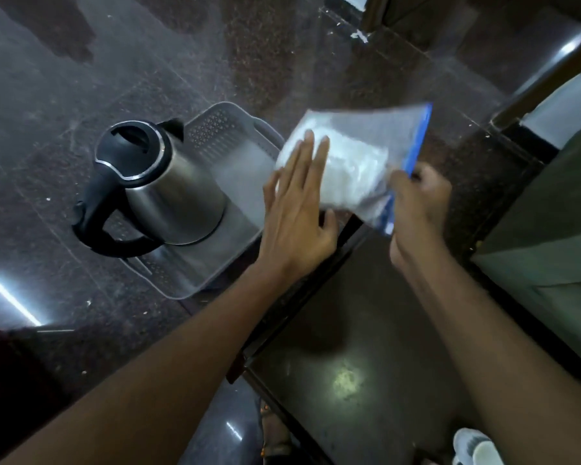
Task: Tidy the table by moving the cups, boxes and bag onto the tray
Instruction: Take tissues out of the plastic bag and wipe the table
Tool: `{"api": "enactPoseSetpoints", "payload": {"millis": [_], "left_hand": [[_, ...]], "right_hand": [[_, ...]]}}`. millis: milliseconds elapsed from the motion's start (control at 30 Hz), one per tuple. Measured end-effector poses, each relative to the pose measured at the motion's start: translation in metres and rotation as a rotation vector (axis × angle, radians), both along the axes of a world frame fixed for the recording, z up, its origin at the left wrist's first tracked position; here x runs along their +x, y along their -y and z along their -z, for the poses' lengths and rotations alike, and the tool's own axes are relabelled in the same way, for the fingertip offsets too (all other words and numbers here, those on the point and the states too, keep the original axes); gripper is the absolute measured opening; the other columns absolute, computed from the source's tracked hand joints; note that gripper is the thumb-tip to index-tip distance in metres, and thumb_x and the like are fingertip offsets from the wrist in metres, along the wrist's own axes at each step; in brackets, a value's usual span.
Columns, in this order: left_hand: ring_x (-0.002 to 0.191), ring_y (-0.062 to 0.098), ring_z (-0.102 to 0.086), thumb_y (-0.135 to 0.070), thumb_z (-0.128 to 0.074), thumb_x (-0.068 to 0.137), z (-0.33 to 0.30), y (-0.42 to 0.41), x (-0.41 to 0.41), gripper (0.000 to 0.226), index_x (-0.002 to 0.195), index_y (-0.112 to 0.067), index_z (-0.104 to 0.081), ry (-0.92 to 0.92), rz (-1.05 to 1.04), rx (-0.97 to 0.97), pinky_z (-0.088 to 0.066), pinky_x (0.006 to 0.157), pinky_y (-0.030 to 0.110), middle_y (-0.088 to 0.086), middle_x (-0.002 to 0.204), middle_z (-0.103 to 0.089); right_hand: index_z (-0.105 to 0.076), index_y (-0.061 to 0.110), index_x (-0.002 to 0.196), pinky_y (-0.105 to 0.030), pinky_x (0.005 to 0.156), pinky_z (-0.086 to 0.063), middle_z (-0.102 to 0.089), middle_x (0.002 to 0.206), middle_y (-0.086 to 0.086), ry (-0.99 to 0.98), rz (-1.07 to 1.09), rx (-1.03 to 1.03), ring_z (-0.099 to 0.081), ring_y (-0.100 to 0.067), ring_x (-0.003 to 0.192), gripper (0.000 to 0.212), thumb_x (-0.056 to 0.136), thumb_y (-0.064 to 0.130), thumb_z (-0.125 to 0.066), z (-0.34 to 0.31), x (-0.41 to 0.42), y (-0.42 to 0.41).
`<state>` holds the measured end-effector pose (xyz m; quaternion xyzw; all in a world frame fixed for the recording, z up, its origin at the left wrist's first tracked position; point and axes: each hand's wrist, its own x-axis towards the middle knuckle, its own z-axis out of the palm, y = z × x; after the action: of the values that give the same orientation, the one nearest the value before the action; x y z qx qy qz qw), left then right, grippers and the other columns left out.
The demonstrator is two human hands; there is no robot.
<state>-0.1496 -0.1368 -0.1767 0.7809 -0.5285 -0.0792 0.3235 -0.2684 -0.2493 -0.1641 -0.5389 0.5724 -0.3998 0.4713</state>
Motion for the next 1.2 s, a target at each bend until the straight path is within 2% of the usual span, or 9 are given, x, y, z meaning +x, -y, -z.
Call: {"api": "enactPoseSetpoints", "payload": {"millis": [200,267,333,467,600,733,933,1100,1200], "left_hand": [[0.162,0.018,-0.008,-0.032,-0.047,0.073,0.057,-0.050,-0.084,0.096,0.165,-0.016,-0.023,0.101,0.342,0.243,-0.019,0.126,0.051,0.004,0.175,-0.012],[0.162,0.019,-0.004,-0.038,-0.037,0.074,0.083,-0.069,-0.108,0.096,0.167,-0.019,-0.017,0.125,0.438,0.423,-0.016,0.127,0.050,0.003,0.175,-0.007],[0.162,0.018,0.003,-0.036,-0.042,0.078,0.107,-0.085,-0.125,0.097,0.167,-0.025,-0.007,0.155,0.507,0.576,-0.012,0.128,0.050,0.001,0.176,0.002],[0.162,0.021,0.009,-0.029,-0.056,0.081,0.133,-0.099,-0.149,0.103,0.167,-0.029,0.002,0.171,0.546,0.708,-0.011,0.129,0.050,0.002,0.175,0.012],[0.161,0.024,0.014,-0.027,-0.057,0.084,0.140,-0.101,-0.165,0.102,0.167,-0.029,0.002,0.169,0.572,0.755,-0.008,0.128,0.050,0.003,0.174,0.016],[0.160,0.024,0.017,-0.026,-0.055,0.089,0.141,-0.096,-0.171,0.097,0.167,-0.028,0.003,0.151,0.589,0.801,-0.008,0.129,0.052,0.003,0.173,0.019],[0.161,0.023,0.013,-0.025,-0.057,0.093,0.144,-0.092,-0.167,0.092,0.167,-0.026,-0.001,0.115,0.593,0.794,-0.014,0.127,0.050,0.003,0.175,0.013],[0.162,0.023,-0.008,-0.020,-0.066,0.093,0.136,-0.089,-0.161,0.092,0.167,-0.019,-0.011,-0.055,0.477,0.670,-0.027,0.125,0.055,0.004,0.175,-0.003],[0.160,0.025,-0.014,-0.010,-0.067,0.089,0.132,-0.084,-0.151,0.094,0.166,-0.013,-0.015,-0.118,0.411,0.617,-0.026,0.126,0.052,0.007,0.175,-0.007]], "right_hand": [[-0.065,0.013,0.079,-0.037,0.064,-0.049,-0.064,0.070,-0.002,-0.133,0.163,0.328,-0.058,-0.017,0.066,0.016,0.093,0.020,-0.069,0.100,-0.146,-0.086],[-0.066,0.009,0.085,-0.028,0.058,-0.049,-0.063,0.067,-0.001,-0.248,0.159,0.395,-0.058,-0.013,0.060,0.012,0.096,0.012,-0.067,0.129,-0.182,-0.114],[-0.064,0.005,0.087,-0.022,0.051,-0.044,-0.060,0.067,0.001,-0.389,0.119,0.420,-0.061,-0.018,0.064,0.012,0.096,0.013,-0.066,0.147,-0.206,-0.134],[-0.071,0.003,0.099,-0.039,0.077,-0.054,-0.075,0.092,-0.014,-0.601,0.042,0.461,-0.070,-0.035,0.089,0.016,0.093,0.018,-0.069,0.157,-0.229,-0.149],[-0.072,0.006,0.109,-0.035,0.085,-0.050,-0.078,0.102,-0.011,-0.675,0.032,0.443,-0.070,-0.032,0.104,0.020,0.092,0.015,-0.070,0.150,-0.242,-0.152],[-0.071,0.007,0.108,-0.031,0.077,-0.055,-0.077,0.100,-0.011,-0.564,0.022,0.538,-0.073,-0.028,0.093,0.018,0.091,0.008,-0.068,0.150,-0.247,-0.149],[-0.068,0.013,0.111,-0.048,0.088,-0.062,-0.075,0.101,-0.008,-0.273,0.098,0.694,-0.073,-0.027,0.094,0.024,0.088,0.011,-0.073,0.158,-0.242,-0.145],[-0.070,0.018,0.105,-0.034,0.075,-0.064,-0.078,0.097,-0.005,0.066,0.156,0.706,-0.077,-0.021,0.088,0.019,0.089,0.006,-0.067,0.154,-0.239,-0.148],[-0.066,0.018,0.106,-0.036,0.074,-0.065,-0.077,0.095,-0.008,0.132,0.196,0.640,-0.077,-0.023,0.086,0.021,0.091,0.003,-0.063,0.149,-0.239,-0.149]]}}
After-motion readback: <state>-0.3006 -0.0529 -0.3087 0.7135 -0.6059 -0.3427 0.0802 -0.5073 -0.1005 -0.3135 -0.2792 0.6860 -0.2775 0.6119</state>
